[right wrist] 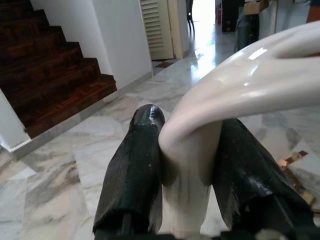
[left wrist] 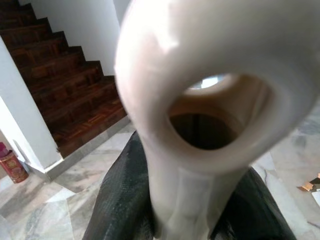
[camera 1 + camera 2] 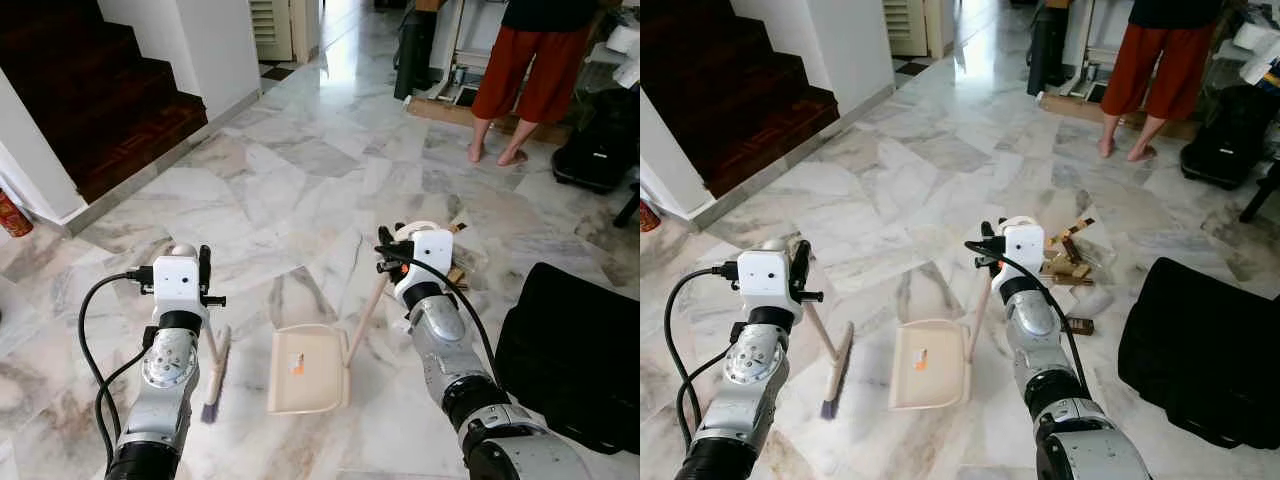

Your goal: Sweep floor

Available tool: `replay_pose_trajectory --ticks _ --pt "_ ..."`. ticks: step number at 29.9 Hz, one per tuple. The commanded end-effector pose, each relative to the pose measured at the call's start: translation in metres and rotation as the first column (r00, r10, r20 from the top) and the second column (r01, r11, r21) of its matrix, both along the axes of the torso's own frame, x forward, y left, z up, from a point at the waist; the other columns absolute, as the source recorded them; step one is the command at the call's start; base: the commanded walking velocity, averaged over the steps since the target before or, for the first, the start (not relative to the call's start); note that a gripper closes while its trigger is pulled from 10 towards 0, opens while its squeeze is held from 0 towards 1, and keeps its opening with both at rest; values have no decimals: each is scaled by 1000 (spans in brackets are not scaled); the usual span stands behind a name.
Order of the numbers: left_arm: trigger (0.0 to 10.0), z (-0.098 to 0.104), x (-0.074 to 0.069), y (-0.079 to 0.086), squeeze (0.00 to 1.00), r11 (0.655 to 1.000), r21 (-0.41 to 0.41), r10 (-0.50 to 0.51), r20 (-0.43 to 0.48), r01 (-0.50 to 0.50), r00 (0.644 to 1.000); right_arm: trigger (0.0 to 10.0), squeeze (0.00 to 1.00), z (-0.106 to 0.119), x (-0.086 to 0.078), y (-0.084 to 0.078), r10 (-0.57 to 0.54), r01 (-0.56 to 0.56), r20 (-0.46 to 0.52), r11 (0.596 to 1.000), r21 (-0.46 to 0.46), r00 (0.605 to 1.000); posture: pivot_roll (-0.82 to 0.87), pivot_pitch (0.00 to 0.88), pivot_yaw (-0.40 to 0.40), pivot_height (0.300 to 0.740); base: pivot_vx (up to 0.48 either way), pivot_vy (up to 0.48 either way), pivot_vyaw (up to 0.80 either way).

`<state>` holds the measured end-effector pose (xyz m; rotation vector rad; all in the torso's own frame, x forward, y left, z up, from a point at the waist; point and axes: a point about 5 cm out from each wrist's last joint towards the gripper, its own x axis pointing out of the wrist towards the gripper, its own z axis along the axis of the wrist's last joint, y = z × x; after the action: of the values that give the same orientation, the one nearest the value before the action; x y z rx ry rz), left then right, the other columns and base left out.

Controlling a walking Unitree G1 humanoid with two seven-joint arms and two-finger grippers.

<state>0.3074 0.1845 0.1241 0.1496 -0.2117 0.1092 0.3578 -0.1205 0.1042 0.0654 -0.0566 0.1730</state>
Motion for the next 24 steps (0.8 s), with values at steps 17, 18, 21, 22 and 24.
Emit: replay_pose_trajectory --ticks 17,18,21,22,24 --pt "10000 8 7 -4 0 1000 -9 -5 37 5 999 10000 0 -5 -4 -2 -26 27 -10 997 74 1000 10 0 44 740 0 476 -246" --pt "10000 7 7 -3 0 1000 -9 -3 38 3 999 10000 0 -5 -4 -2 -24 24 -12 997 73 1000 12 0 43 740 0 480 -738" --pt "10000 7 6 -1 0 1000 -6 2 37 -1 999 10000 0 -4 -2 2 -13 14 -15 997 73 1000 14 0 41 740 0 480 -800" --pt "10000 7 6 -1 0 1000 -5 2 38 -2 999 10000 0 -3 -2 2 -13 13 -14 997 74 1000 18 0 41 740 0 480 -800" --pt "10000 7 6 0 0 1000 -3 4 38 -4 999 10000 0 -3 -2 3 -13 14 -12 997 79 1000 19 0 41 740 0 480 -800"
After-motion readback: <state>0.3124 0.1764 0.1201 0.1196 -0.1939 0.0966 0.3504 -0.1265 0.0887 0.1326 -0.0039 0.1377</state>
